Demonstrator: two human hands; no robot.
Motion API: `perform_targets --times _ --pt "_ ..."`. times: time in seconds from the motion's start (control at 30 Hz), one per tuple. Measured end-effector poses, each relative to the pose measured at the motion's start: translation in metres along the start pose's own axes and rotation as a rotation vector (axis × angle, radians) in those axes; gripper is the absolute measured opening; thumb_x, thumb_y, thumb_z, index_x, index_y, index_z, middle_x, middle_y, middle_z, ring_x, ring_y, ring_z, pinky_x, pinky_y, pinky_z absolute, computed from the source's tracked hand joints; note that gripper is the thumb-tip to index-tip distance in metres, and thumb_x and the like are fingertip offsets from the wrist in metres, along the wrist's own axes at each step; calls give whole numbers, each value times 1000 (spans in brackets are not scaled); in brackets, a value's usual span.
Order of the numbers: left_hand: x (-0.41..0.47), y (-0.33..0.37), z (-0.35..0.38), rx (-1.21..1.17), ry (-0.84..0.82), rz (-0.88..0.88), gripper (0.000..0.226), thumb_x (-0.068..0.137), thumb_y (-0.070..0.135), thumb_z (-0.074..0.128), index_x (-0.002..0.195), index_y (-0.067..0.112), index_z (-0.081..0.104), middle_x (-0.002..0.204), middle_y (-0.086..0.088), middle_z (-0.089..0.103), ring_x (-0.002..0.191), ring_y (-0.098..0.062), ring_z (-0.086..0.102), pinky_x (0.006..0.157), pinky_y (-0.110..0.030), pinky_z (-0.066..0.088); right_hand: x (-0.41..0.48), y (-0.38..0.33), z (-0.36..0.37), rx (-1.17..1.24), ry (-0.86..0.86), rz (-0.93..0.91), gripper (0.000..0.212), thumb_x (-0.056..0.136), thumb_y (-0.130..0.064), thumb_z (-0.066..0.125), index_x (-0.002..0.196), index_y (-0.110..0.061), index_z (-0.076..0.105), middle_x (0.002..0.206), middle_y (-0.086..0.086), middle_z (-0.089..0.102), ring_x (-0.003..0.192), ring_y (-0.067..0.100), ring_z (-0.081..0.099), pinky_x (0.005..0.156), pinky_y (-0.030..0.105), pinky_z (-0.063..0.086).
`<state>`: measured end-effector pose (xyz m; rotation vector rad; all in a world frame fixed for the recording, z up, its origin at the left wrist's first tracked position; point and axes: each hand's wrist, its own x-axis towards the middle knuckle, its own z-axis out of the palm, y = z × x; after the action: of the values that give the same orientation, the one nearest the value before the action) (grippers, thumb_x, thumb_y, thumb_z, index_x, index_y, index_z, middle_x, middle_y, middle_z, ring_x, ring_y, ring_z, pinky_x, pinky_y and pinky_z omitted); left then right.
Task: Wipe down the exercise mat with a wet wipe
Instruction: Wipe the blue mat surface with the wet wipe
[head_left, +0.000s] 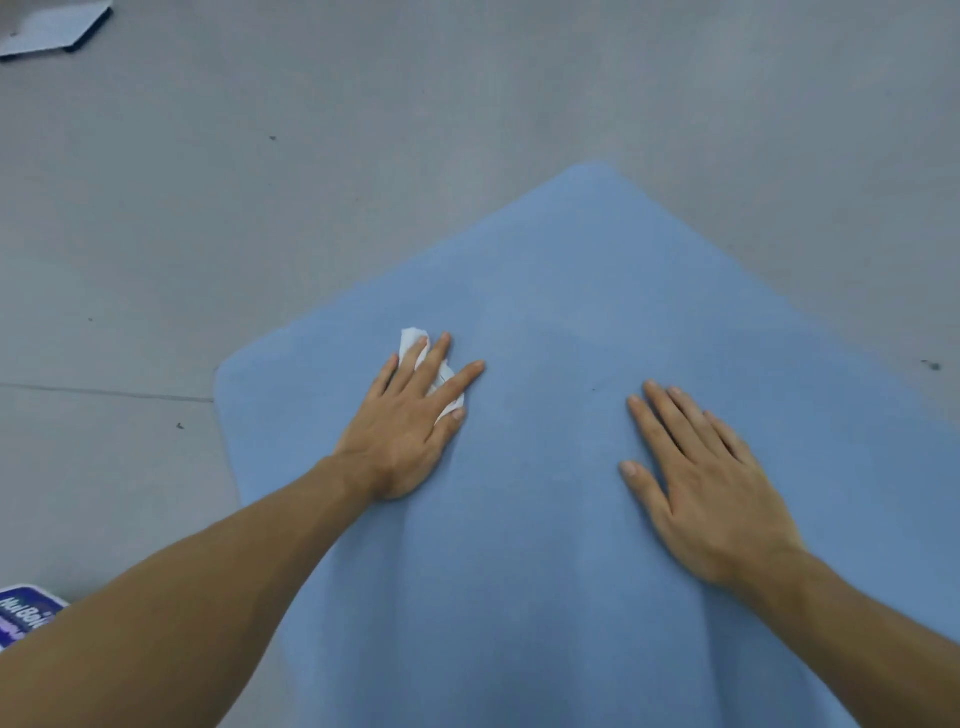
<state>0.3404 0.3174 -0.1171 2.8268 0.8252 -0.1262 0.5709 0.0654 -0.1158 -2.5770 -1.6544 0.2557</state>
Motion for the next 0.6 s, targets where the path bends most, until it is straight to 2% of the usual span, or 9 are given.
perform_targets --times 0.1,0.23,0.37,0.47,0.6 --pt "1 0 0 0 -7 -8 56 104 52 8 160 51 1 171 9 -13 155 -11 -21 128 -39 -7 -26 40 -6 -13 -11 61 73 101 -60 9 164 -24 14 171 -8 8 158 9 4 128 35 8" --pt "2 1 0 -8 -3 -6 58 102 56 5 159 50 1 171 9 -12 155 -10 -21 128 -38 -6 -66 93 -13 -19 -23 180 72 100 -62 10 164 -27 12 171 -7 7 158 10 4 127 36 10" --pt "0 1 -2 -36 -2 -15 60 101 58 7 160 46 4 172 9 -9 156 -11 -18 127 -35 -4 -83 111 -11 -10 12 242 70 103 -58 16 164 -23 17 171 -5 12 158 12 9 126 37 13" --pt "4 10 1 -66 -3 -69 63 100 59 9 161 43 8 172 5 -4 158 -18 -10 128 -42 5 -82 111 -9 -17 33 235 69 103 -56 19 164 -22 19 171 -4 15 158 13 11 126 38 15" --pt "17 41 7 -81 51 -146 63 102 53 17 162 35 21 172 -7 6 158 -29 0 127 -50 11 -81 113 -10 -33 22 229 69 102 -55 19 164 -24 15 171 -6 9 158 9 3 127 35 10"
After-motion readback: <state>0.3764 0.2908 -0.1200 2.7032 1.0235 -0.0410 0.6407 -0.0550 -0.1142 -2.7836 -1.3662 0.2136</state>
